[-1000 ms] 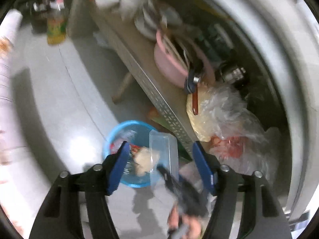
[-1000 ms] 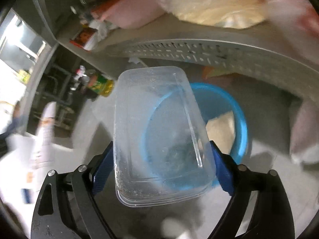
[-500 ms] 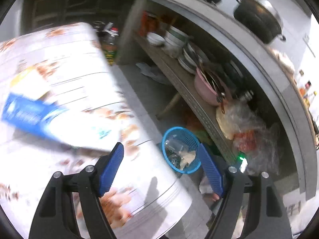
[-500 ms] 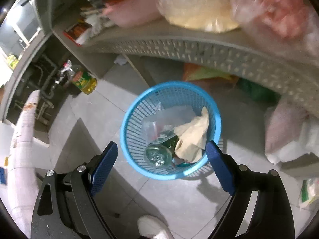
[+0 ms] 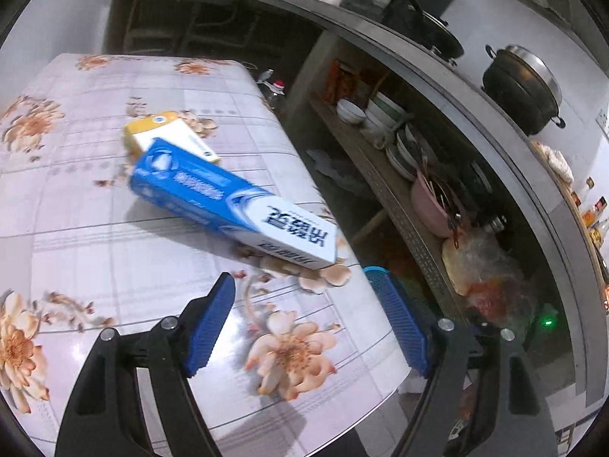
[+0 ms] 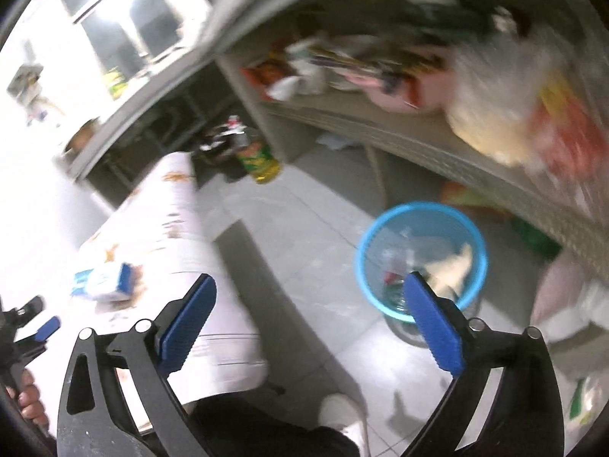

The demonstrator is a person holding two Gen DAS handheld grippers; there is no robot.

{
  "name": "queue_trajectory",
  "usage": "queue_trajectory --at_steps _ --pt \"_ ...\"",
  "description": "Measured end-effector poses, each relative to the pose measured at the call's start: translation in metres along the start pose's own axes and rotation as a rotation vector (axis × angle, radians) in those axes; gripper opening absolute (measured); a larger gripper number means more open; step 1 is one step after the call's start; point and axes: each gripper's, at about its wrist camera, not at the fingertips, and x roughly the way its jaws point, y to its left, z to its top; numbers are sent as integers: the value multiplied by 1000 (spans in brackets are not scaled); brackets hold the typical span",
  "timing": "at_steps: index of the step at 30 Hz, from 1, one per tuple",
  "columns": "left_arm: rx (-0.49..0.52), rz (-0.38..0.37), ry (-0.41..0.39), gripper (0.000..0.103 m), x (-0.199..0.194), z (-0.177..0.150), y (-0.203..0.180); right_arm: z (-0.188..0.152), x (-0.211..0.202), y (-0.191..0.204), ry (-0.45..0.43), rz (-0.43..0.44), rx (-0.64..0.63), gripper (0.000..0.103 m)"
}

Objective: Collect trash
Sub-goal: 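Bring both tools back toward the blue toothpaste box on the table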

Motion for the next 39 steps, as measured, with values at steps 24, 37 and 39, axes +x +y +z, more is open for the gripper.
queue_trajectory --at_steps 24,37,39 --pt "-109 75 -51 77 -43 -18 68 -29 -13 147 60 22 -329 95" --pt "-134 86 -57 77 -50 -22 80 -36 -19 164 18 -27 -395 95" --pt "-139 88 -59 77 -50 -23 83 -37 -20 167 8 -33 -413 95"
